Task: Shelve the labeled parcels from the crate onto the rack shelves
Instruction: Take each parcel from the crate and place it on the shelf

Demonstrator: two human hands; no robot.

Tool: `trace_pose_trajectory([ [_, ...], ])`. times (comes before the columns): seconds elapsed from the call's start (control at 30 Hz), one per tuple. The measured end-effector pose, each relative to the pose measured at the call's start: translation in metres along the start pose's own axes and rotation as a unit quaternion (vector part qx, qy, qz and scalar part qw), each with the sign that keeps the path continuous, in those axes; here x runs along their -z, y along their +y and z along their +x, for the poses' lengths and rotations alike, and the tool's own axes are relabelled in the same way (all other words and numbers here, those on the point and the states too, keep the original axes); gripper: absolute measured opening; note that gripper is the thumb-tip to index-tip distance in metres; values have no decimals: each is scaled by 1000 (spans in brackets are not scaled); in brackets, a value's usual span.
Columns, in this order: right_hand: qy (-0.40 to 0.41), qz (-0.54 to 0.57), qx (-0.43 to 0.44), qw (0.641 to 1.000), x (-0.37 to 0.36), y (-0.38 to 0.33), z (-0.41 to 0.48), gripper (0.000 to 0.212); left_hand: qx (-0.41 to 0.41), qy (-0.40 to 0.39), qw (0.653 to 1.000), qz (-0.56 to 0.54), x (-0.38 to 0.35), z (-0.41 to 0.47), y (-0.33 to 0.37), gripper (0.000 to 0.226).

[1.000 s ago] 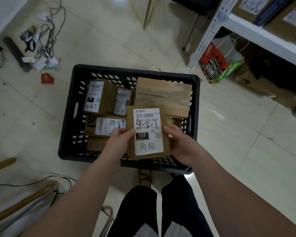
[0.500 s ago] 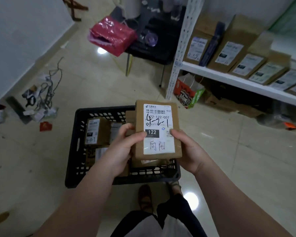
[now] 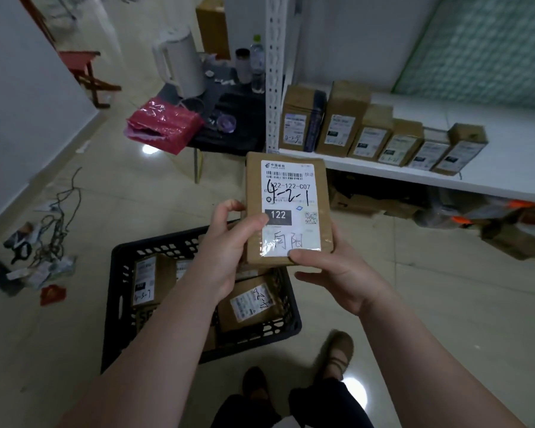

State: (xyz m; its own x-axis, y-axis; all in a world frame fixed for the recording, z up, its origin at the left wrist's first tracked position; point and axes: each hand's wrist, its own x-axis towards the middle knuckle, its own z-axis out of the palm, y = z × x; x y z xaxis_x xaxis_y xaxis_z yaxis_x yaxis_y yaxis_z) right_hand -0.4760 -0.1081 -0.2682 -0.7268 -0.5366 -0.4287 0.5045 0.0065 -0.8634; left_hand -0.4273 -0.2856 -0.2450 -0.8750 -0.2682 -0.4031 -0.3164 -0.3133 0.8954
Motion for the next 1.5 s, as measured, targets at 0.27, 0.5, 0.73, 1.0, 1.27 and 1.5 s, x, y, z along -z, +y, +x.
trace_pose_trajectory([
  [0.27,40,-38,59,997,34,-31,-27,75,-38,-13,999,22,-55,-7,12,35],
  [0.5,29,-42,67,996,132,-62,-63,74,-30,-44,998,20,-142,-5,4,31],
  [0.73,10,-13,20,1000,234,-76,-94,83,0,-55,998,37,-236,1,-19,39],
  [1.0,70,0,-45,996,277,-63,-107,82,42,-113,981,154,-300,-4,-39,88],
  [1.27,114,5,13,993,301,-76,-125,99,5,-110,984,141,-342,-9,-43,80],
  [1.5,72,-10,118,990,354,-153,-149,94,-90,-150,978,112,-390,-3,8,81],
])
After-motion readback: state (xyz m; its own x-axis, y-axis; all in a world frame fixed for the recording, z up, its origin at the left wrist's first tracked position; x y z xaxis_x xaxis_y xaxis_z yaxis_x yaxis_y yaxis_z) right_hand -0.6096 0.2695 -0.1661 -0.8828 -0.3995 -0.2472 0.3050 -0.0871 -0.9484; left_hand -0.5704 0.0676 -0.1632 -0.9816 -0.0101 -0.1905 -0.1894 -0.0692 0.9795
